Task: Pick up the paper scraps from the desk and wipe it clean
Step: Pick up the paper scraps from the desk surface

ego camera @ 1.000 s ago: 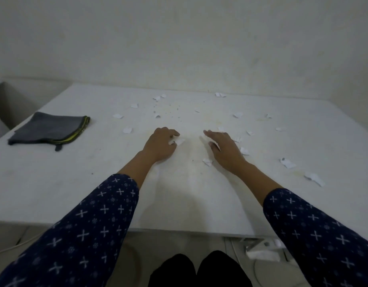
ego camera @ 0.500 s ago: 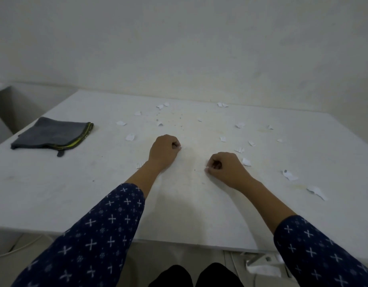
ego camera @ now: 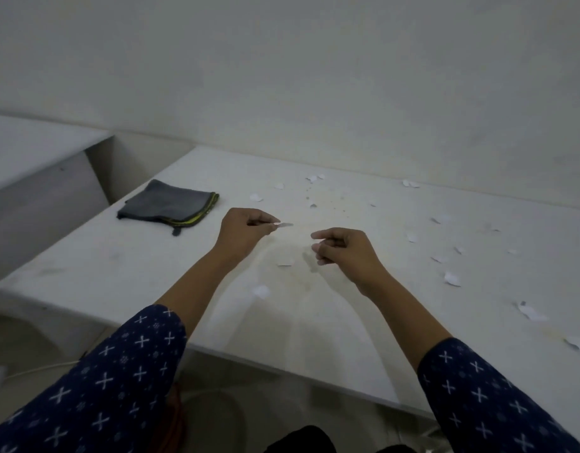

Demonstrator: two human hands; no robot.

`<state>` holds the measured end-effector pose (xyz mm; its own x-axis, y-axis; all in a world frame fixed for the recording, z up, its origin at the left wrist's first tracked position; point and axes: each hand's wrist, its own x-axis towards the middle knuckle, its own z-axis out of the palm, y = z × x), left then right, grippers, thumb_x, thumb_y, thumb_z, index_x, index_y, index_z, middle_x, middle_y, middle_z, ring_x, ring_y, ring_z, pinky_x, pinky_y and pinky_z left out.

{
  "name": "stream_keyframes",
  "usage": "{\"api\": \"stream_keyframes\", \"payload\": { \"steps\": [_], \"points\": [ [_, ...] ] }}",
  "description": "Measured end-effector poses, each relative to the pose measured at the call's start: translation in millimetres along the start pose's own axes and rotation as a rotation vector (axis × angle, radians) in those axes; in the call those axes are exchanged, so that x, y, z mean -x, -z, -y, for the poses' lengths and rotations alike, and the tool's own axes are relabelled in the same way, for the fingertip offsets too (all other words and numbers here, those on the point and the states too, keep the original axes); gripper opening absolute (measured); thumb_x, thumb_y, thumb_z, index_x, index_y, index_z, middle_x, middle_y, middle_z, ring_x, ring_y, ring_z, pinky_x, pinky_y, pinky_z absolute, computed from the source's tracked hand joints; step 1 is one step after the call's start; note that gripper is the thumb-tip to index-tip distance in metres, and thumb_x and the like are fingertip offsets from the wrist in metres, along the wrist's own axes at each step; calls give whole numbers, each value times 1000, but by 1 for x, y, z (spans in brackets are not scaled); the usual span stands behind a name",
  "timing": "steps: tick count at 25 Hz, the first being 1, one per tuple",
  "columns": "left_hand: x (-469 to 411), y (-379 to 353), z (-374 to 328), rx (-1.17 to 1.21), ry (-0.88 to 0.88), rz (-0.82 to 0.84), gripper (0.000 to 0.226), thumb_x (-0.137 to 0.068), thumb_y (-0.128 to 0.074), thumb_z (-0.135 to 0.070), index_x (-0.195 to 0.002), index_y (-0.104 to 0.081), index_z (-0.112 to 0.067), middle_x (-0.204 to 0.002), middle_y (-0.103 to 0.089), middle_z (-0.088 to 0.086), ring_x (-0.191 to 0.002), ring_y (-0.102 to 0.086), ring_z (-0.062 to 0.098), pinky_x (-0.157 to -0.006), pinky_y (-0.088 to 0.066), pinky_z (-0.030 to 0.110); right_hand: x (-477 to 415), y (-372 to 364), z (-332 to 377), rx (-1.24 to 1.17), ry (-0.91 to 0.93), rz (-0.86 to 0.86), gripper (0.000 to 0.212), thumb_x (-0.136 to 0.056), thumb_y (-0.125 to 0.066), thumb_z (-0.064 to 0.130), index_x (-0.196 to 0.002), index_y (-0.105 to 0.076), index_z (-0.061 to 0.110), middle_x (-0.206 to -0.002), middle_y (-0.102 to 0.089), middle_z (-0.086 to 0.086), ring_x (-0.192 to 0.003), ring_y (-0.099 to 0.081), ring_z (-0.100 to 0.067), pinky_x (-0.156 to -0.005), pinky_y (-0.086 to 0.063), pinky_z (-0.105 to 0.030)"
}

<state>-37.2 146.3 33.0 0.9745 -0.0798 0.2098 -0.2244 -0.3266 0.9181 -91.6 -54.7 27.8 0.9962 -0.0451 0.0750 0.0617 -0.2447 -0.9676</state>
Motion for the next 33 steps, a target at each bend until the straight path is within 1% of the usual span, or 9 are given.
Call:
{"api": "stream_keyframes", "payload": {
  "steps": [4, 9, 13, 15, 17, 20, 24, 28, 33],
  "points": [
    [26, 80, 18, -137, 70, -35, 10, -79, -70, -6, -88, -73, -7, -67, -66, -3, -55, -59, -4, -57, -44, 5, -3, -79, 17, 8, 121, 85, 13, -79, -65, -4, -90, -71, 0, -70, -67, -11, -60, -63, -16, -65, -55, -22],
    [49, 163, 47, -201, 358, -121, 10, -71, -76, -4, -80, -74, -1, -73, -70, 17, -66, -64, 20, -67, -55, 25, 4, -173, 21, 272, 405, 87, 11, -76, -70, 3, -81, -76, 10, -82, -71, -4, -74, -64, -11, -73, -52, -18],
    [60, 186, 64, -235, 401, -148, 11, -70, -76, -5, -80, -75, 0, -60, -69, 10, -50, -59, 12, -56, -50, 15, 6, -209, 12, 414, 479, 241, 14, -80, -65, 1, -85, -76, 7, -87, -70, -8, -80, -63, -17, -79, -52, -27],
    [63, 186, 69, -287, 376, -158, 11, -71, -75, -6, -81, -75, -1, -58, -67, 5, -53, -58, 11, -63, -50, 18, 8, -216, 11, 474, 469, 277, 17, -82, -62, 0, -87, -76, 7, -90, -71, -8, -86, -61, -20, -82, -49, -30],
    [64, 183, 71, -357, 330, -161, 12, -76, -71, -7, -85, -75, -2, -72, -70, 8, -67, -59, 15, -75, -48, 26, 9, -215, 13, 468, 426, 240, 26, -82, -56, -5, -91, -76, 10, -95, -73, -7, -91, -58, -20, -82, -44, -25],
    [60, 177, 72, -513, 202, -190, 18, -83, -63, -10, -98, -72, -7, -102, -70, 9, -88, -59, 16, -82, -41, 22, 3, -194, 22, 365, 346, 71, 37, -80, -49, -11, -94, -76, 10, -100, -74, -7, -94, -63, -16, -82, -42, -14],
    [60, 144, 62, -481, 26, -177, 20, -86, -61, -12, -105, -67, -14, -111, -64, 5, -101, -56, 18, -89, -41, 26, -17, -136, 28, 335, 228, -92, 33, -80, -49, -10, -91, -75, 6, -99, -74, -7, -94, -67, -14, -75, -41, 3],
    [59, 85, 42, -398, -107, 19, 16, -84, -64, -13, -99, -68, -14, -101, -65, 3, -88, -55, 12, -84, -47, 28, -30, -75, 14, 455, 86, -121, 25, -82, -54, -4, -97, -73, 5, -102, -72, -9, -97, -66, -17, -80, -43, -14],
    [49, 33, 30, -436, -59, 223, 38, -74, -75, -33, -108, -64, -20, -100, -57, 1, -75, -50, 8, -73, -40, 21, -31, -50, -3, 660, 40, 0, 22, -85, -65, 14, -105, -71, 9, -106, -70, -6, -87, -58, -11, -75, -38, -14]
  ]
}}
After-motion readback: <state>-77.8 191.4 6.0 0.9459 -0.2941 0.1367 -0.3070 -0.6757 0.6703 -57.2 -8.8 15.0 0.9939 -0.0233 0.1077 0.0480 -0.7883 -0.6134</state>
